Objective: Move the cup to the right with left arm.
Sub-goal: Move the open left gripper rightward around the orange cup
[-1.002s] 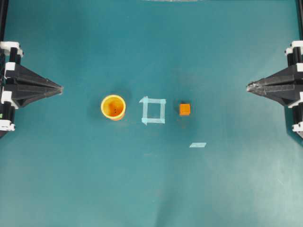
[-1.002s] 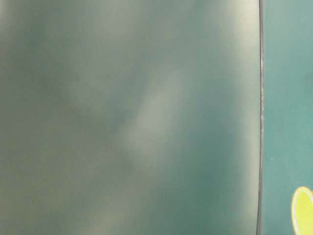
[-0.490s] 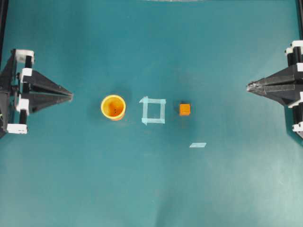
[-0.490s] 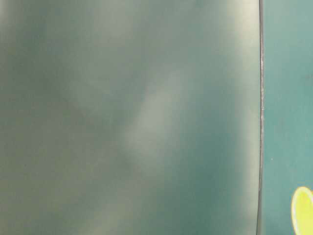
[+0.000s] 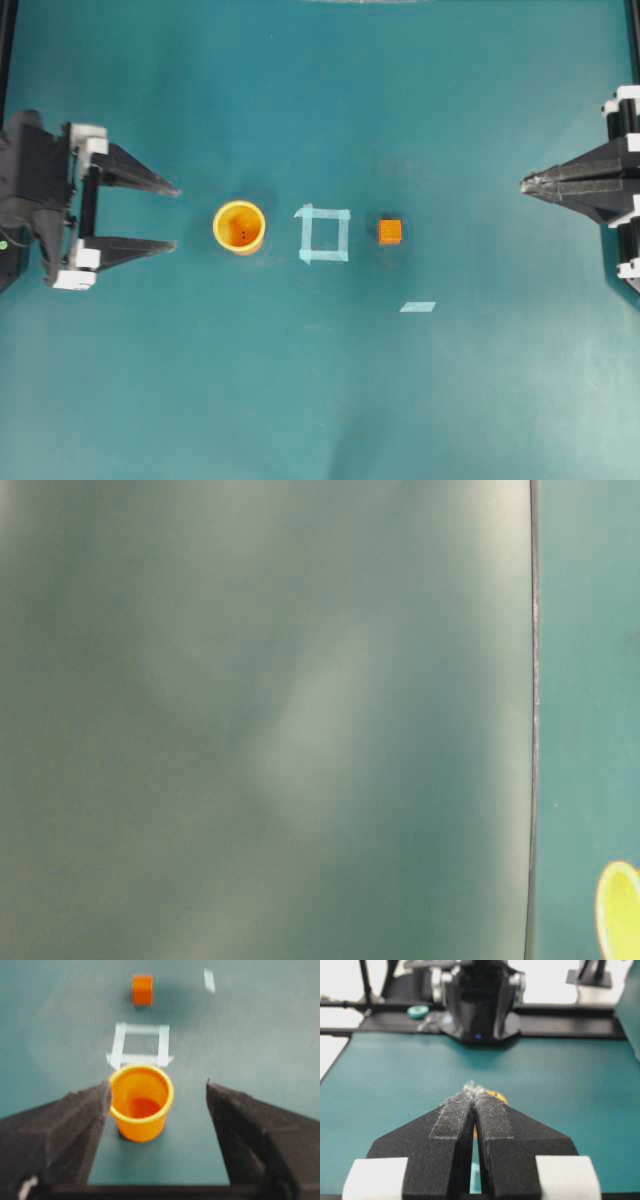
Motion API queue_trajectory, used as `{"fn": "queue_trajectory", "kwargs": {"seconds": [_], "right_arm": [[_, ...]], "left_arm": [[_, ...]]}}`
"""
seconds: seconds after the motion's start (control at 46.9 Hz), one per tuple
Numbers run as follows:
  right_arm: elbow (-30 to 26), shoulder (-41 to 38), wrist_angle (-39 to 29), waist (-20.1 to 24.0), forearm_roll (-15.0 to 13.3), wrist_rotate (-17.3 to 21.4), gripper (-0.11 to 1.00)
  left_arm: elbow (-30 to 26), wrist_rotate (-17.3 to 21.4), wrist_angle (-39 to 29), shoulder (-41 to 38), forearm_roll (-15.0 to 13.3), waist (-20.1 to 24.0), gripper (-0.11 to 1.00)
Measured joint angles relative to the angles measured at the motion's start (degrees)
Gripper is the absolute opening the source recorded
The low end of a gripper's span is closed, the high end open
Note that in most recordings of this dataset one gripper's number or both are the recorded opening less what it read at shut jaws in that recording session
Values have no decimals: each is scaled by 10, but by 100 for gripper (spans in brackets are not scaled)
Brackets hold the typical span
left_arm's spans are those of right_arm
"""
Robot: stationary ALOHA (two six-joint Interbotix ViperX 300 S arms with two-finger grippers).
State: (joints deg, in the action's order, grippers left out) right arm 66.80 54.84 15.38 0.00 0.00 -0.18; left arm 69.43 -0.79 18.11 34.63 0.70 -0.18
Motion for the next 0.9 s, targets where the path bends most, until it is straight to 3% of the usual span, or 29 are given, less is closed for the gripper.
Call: {"fn": "queue_trajectory", "kwargs": {"seconds": [0.298,0.469,0.895], "right_arm": [[-1,0,0,0,0,0,-1],[-3,0,0,0,0,-1,-1],[-6,0,0,0,0,-1,-1]], "left_arm": [[-9,-1,86,-120,1,0,78],[-11,0,103,-171,1,6,80],[6,1,137,-225,0,32,80]]}}
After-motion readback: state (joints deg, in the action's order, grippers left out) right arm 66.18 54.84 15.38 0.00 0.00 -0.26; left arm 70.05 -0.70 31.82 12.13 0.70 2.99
